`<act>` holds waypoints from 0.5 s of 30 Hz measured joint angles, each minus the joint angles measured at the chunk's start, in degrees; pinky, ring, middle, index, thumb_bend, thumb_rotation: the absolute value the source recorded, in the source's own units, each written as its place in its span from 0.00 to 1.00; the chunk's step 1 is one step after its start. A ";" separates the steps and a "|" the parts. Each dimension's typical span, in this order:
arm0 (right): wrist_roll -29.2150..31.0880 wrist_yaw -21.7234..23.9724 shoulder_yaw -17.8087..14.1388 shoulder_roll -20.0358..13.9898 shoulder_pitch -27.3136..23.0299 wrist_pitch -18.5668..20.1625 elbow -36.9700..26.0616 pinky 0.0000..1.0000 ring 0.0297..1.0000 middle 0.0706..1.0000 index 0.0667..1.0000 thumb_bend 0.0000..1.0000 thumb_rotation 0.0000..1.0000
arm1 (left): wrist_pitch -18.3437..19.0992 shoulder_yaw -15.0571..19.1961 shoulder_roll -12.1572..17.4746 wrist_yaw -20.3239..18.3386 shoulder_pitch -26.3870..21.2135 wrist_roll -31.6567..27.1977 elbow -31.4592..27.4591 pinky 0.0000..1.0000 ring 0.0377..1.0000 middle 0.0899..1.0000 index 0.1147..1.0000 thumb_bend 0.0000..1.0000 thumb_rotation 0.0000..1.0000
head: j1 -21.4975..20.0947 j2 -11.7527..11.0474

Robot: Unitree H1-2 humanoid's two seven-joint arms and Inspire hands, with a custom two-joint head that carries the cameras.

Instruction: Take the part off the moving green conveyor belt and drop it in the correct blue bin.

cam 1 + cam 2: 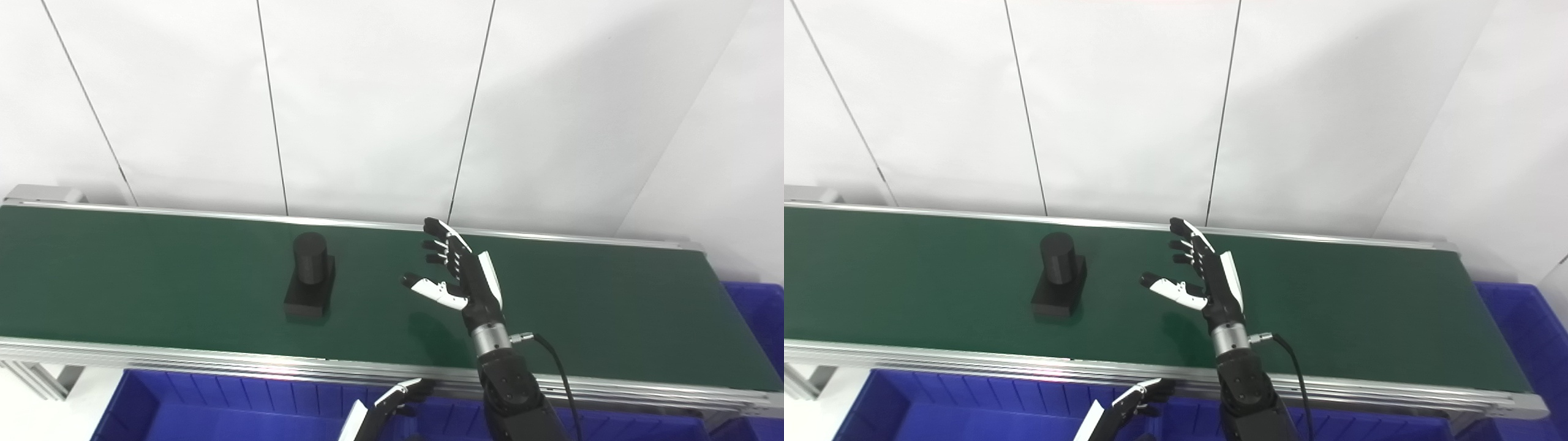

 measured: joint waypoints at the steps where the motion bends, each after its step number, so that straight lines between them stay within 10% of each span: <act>1: -0.33 0.00 0.10 -0.23 -0.11 0.00 0.03 0.73 0.80 0.85 0.87 0.94 0.48 | 0.00 0.00 0.01 0.03 0.10 0.00 -0.07 0.71 0.77 0.78 0.77 0.81 1.00 | 0.00 -0.17; 15: -4.44 0.19 1.16 -2.38 -1.64 1.11 0.85 0.70 0.79 0.86 0.89 0.96 0.56 | 0.00 -1.03 0.00 0.57 0.65 0.57 -0.67 0.70 0.77 0.77 0.77 0.79 0.98 | 0.09 -0.97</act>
